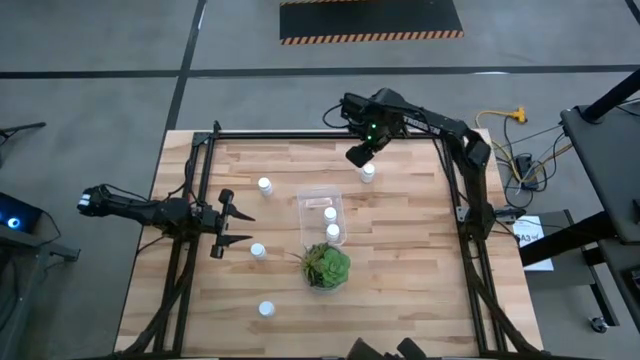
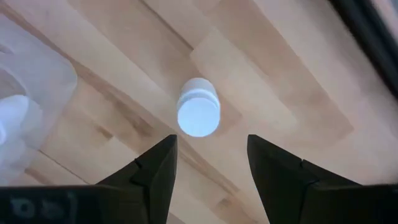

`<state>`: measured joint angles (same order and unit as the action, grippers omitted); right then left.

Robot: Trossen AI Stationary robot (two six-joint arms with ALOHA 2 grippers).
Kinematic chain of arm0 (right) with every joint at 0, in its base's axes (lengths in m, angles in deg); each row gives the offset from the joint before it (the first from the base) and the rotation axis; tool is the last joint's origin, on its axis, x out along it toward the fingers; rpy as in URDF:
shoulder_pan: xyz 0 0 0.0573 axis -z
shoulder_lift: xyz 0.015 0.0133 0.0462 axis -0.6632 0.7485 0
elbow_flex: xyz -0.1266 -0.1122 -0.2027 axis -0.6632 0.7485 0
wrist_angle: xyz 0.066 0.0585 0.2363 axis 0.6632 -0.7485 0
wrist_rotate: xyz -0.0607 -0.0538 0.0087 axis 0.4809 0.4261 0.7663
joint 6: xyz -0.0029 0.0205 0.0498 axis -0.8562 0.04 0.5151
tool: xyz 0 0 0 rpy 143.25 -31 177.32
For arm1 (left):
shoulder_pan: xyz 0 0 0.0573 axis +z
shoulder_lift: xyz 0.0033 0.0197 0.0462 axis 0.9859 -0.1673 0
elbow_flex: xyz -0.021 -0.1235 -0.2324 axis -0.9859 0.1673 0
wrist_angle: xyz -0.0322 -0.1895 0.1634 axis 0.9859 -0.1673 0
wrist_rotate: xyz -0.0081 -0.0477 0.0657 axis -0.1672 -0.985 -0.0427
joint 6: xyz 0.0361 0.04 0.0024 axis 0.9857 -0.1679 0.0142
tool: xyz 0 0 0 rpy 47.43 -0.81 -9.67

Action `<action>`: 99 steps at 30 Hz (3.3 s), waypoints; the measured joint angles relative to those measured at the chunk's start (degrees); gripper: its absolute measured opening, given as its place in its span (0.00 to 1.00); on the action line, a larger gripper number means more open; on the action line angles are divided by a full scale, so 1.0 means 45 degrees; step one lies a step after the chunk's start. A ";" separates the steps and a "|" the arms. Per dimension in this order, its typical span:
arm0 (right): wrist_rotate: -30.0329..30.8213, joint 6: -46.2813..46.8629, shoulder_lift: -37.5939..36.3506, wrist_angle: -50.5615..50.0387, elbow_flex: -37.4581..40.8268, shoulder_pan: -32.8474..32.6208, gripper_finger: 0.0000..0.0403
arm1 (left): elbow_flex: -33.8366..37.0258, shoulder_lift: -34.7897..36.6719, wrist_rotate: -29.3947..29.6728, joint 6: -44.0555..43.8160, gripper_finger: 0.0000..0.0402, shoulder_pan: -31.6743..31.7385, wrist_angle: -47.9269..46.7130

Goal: Pick and place pill bottles into a basket
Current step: Put the white pill bottle into the transparent bin

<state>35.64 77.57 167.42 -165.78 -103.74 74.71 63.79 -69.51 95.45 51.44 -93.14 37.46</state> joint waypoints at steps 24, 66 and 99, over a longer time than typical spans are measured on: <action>0.0196 -0.0195 0.0553 0.0493 -0.0005 0.0019 0.58 | 0.0003 -0.0002 0.0000 0.0000 0.51 -0.0002 0.0000; 0.0278 -0.0292 0.0524 0.2494 0.3227 -0.0510 0.65 | 0.0002 -0.0002 -0.0001 0.0000 0.51 0.0002 0.0000; 0.0139 -0.0908 0.0446 0.2928 0.3308 -0.0563 0.36 | 0.0001 -0.0002 -0.0005 0.0004 0.51 0.0003 0.0000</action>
<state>36.27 73.48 169.43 -152.61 -88.85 72.17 63.80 -69.52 95.43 51.46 -93.12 37.46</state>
